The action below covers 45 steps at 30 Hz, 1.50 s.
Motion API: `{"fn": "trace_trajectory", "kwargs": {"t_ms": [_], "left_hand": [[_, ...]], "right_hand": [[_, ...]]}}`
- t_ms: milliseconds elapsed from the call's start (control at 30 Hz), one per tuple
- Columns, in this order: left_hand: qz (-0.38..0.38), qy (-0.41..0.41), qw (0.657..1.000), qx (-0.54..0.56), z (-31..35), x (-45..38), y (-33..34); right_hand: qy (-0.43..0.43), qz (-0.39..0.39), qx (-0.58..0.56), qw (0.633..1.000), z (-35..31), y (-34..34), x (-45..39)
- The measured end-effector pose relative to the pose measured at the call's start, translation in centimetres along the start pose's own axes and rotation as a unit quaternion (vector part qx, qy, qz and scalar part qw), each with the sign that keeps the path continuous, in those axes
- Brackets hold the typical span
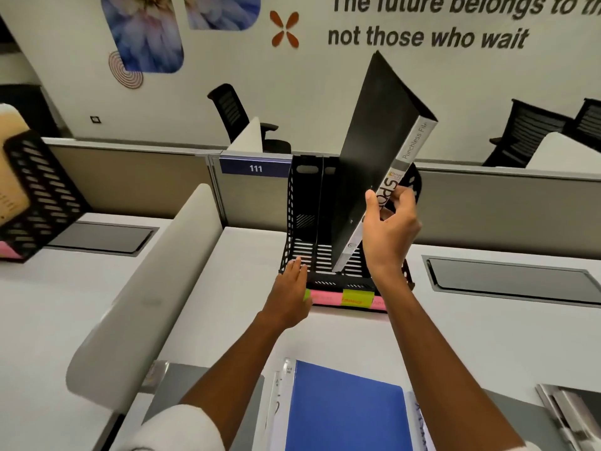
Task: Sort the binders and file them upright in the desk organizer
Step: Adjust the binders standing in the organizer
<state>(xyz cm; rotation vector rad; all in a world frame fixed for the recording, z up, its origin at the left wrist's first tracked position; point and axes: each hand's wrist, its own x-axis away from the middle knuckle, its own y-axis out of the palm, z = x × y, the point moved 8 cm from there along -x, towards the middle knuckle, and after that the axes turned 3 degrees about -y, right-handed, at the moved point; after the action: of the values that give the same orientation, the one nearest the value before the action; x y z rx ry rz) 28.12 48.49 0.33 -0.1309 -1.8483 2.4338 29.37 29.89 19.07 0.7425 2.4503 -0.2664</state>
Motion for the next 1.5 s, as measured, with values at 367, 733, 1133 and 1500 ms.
{"fn": "trace_trajectory", "kwargs": {"t_ms": [367, 733, 1133, 1500], "left_hand": [[0.010, -0.047, 0.999, -0.019, -2.0, -1.6, 3.1], [-0.002, -0.047, 0.999, -0.025, -2.4, -1.4, 3.4], [-0.010, -0.043, 0.999, -0.024, -2.4, 1.0, 2.1], [0.006, -0.115, 0.993, 0.015, -5.8, 8.4, 2.5]], "right_hand": [[0.021, -0.046, 0.010, 0.999, 6.3, 5.7, 3.2], [0.005, -0.152, 0.078, 0.985, 10.0, 9.4, 8.0], [0.045, -0.235, 0.147, 0.960, 11.4, 8.8, 10.0], [0.027, -0.308, 0.168, 0.936, 10.1, 5.7, 13.3]]}}
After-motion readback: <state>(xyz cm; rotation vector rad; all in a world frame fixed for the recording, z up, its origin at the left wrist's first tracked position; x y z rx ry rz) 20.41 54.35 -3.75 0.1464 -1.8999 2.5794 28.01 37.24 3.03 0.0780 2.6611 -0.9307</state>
